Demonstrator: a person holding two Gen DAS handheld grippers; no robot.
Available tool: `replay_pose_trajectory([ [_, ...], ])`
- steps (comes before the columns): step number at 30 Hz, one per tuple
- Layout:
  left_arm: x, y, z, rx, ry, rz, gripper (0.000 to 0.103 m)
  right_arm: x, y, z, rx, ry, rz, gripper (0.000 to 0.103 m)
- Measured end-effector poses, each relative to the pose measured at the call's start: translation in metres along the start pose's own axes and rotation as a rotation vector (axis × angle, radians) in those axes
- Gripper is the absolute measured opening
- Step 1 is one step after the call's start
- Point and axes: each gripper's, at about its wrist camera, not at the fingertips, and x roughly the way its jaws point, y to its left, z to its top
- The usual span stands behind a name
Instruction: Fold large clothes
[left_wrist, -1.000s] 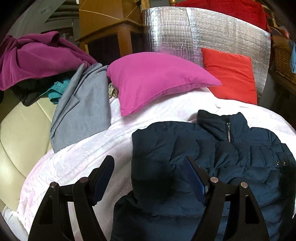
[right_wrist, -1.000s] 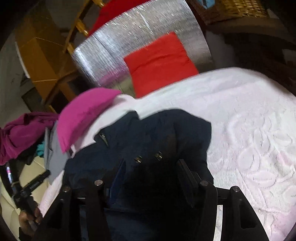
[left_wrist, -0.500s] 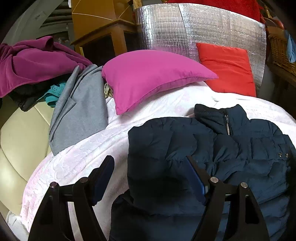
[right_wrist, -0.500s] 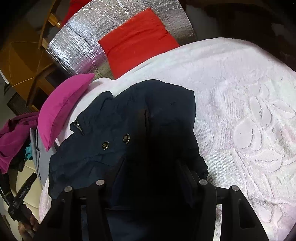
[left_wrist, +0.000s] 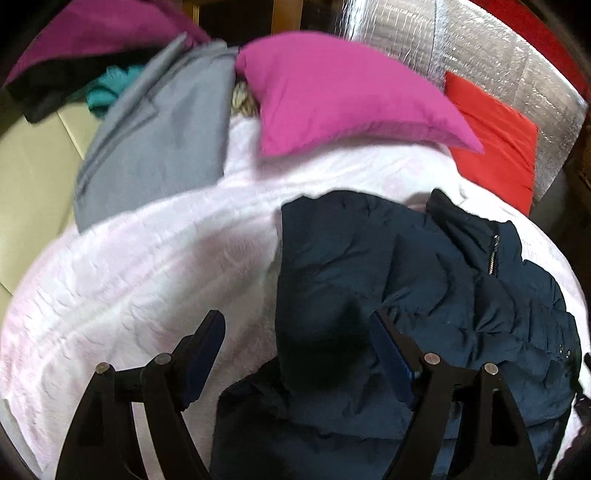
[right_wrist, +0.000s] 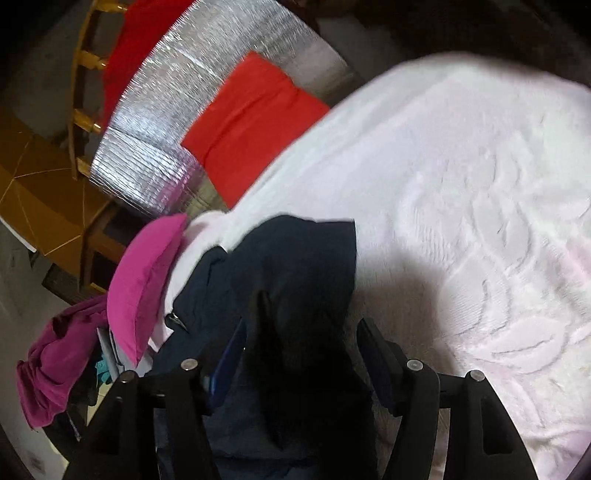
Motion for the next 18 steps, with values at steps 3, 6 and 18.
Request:
replay_pose_trajectory([
  [3,0.023,-0.002,-0.005,-0.003,0.099,0.013,0.081,0.016,0.001,-0.001,-0.007,0.037,0.008,0.063],
  [6,0.03,-0.001,-0.009,-0.043,0.123,-0.02,0.081,0.013,0.012,-0.004,-0.046,0.024,0.02,0.035],
  [18,0.015,-0.001,-0.009,-0.012,0.1,0.049,0.081,0.001,0.018,-0.004,-0.045,0.014,-0.091,0.048],
])
